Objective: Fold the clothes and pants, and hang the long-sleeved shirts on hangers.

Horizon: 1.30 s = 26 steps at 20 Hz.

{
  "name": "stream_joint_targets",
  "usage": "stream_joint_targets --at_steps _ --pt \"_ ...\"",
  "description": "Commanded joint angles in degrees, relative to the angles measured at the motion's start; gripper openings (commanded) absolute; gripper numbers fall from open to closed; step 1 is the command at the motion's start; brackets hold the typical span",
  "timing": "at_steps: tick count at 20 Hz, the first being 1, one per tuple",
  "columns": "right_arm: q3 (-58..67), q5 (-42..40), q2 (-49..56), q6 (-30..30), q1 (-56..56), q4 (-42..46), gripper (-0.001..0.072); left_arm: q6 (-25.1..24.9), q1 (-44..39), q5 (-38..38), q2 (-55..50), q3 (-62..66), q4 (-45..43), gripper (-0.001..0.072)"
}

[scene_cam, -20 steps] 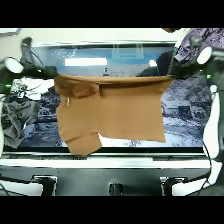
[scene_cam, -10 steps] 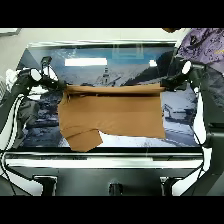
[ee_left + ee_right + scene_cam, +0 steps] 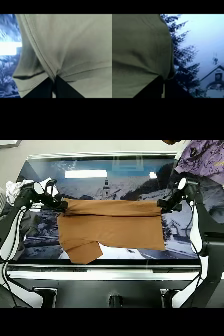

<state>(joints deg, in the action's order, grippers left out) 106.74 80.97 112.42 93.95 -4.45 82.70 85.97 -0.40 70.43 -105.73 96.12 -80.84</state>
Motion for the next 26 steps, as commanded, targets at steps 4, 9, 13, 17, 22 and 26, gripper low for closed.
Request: stream_joint_targets --at_steps 4,9,13,17,22,26 --pt "0.0 2.8 0.3 0.2 0.1 -1.4 0.0027 0.6 -0.1 2.9 -2.0 0.0 3.5 0.0019" --pt "-0.2 5.1 1.2 0.1 0.1 -3.6 0.0038 0.6 0.0 2.6 -2.2 0.0 3.5 0.0021" --pt "-0.8 5.9 1.3 0.1 0.1 -4.2 0.0126 0.6 0.0 2.0 -2.2 0.0 3.5 0.0022" --pt "-0.8 7.4 0.9 -0.1 0.1 -4.1 0.0395 0.6 0.1 2.7 -1.9 0.8 3.5 0.0567" --pt "-0.8 8.9 -7.2 -3.0 -4.7 -1.8 0.0427 -0.2 5.5 9.1 3.9 5.6 3.2 0.0623" --pt "-10.9 9.4 -15.5 -7.6 -18.7 -18.0 0.0428 -0.3 15.2 9.5 17.3 -12.3 9.1 0.0622"
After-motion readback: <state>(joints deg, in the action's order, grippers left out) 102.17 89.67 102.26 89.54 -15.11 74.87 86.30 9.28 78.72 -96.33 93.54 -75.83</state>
